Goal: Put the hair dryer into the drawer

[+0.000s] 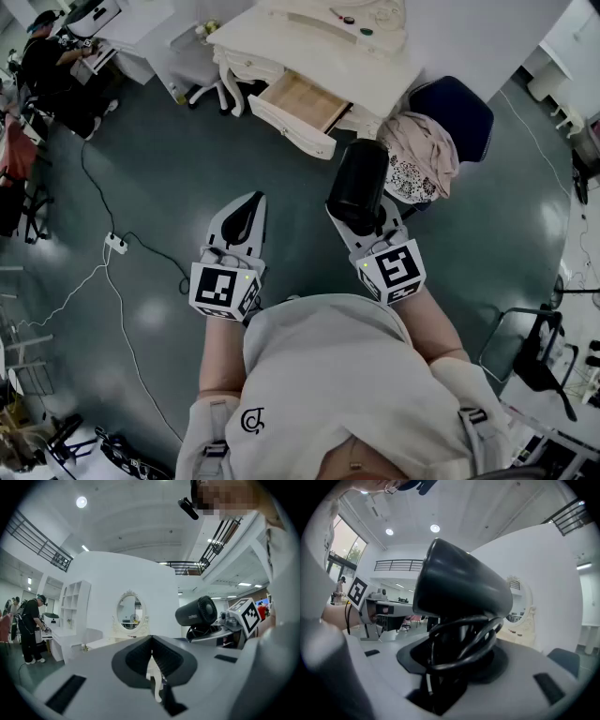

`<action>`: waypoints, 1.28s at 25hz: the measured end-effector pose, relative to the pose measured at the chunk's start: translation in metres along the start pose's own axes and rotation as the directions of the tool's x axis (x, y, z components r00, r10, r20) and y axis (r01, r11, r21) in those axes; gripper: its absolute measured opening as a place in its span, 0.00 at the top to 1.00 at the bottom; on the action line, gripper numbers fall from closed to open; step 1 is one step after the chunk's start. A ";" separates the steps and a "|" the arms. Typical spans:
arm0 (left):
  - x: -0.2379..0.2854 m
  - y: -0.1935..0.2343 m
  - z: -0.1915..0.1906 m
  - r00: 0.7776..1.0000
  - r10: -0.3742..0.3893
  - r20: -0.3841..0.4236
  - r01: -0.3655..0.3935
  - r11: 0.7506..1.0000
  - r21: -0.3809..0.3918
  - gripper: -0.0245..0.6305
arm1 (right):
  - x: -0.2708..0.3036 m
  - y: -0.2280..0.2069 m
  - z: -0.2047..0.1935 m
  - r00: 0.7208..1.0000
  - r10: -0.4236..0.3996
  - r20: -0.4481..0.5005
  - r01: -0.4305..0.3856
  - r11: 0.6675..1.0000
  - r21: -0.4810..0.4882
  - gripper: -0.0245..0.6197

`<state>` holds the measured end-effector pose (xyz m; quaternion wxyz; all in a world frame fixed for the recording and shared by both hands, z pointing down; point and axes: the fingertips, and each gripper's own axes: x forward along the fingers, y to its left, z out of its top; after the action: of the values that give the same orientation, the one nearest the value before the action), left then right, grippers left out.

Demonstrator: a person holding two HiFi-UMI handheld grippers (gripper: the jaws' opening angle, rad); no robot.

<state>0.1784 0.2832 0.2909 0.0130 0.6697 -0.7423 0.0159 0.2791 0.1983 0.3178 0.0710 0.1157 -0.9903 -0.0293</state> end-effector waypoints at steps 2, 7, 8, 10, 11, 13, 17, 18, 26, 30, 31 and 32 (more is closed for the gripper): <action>0.000 0.001 -0.001 1.000 -0.009 -0.002 0.009 1.000 0.002 0.94 | 0.001 0.000 0.000 1.000 -0.009 -0.004 0.009 1.000 0.001 0.66; -0.001 0.009 -0.003 1.000 -0.018 -0.006 0.018 1.000 -0.003 0.94 | 0.009 0.002 0.000 1.000 -0.023 -0.011 0.023 1.000 0.003 0.66; -0.001 0.012 -0.003 1.000 -0.021 -0.005 0.021 1.000 -0.005 0.94 | 0.011 0.003 0.000 1.000 -0.025 -0.012 0.025 1.000 0.003 0.66; -0.001 0.017 -0.003 1.000 -0.025 -0.002 0.025 1.000 -0.007 0.94 | 0.014 0.005 0.001 1.000 -0.028 -0.012 0.029 1.000 0.007 0.66; -0.002 0.019 -0.003 1.000 -0.027 -0.001 0.027 1.000 -0.009 0.94 | 0.015 0.007 0.000 0.999 -0.030 -0.013 0.030 0.999 0.013 0.66; -0.006 0.025 -0.005 1.000 -0.028 0.000 0.028 1.000 -0.009 0.94 | 0.017 0.012 -0.001 0.999 -0.032 -0.016 0.033 0.999 0.032 0.66; -0.016 0.037 -0.011 0.999 -0.027 -0.020 0.028 1.000 0.003 0.94 | 0.024 0.021 -0.009 0.998 -0.043 -0.039 0.045 0.997 0.060 0.65; -0.018 0.041 -0.013 0.999 -0.031 -0.026 0.031 1.000 0.004 0.94 | 0.027 0.022 -0.012 0.998 -0.050 -0.048 0.053 0.997 0.062 0.65; -0.021 0.080 -0.036 0.999 -0.022 -0.044 0.021 1.000 -0.013 0.94 | 0.064 0.031 -0.035 0.994 -0.068 -0.090 0.081 0.987 0.140 0.65; -0.008 0.095 -0.048 0.998 0.002 -0.058 -0.004 0.999 -0.031 0.94 | 0.088 0.024 -0.043 0.994 -0.039 -0.099 0.051 0.991 0.127 0.65; -0.003 0.101 -0.050 0.998 0.012 -0.061 -0.014 0.999 -0.034 0.94 | 0.097 0.021 -0.044 0.995 -0.028 -0.097 0.040 0.992 0.119 0.65; 0.004 0.107 -0.052 0.998 0.023 -0.063 -0.025 0.999 -0.036 0.94 | 0.106 0.017 -0.045 0.995 -0.013 -0.095 0.024 0.993 0.114 0.65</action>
<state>0.0712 0.2922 0.3428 0.0486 0.6595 -0.7498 0.0233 0.1799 0.1884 0.3781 0.1102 0.1301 -0.9848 0.0326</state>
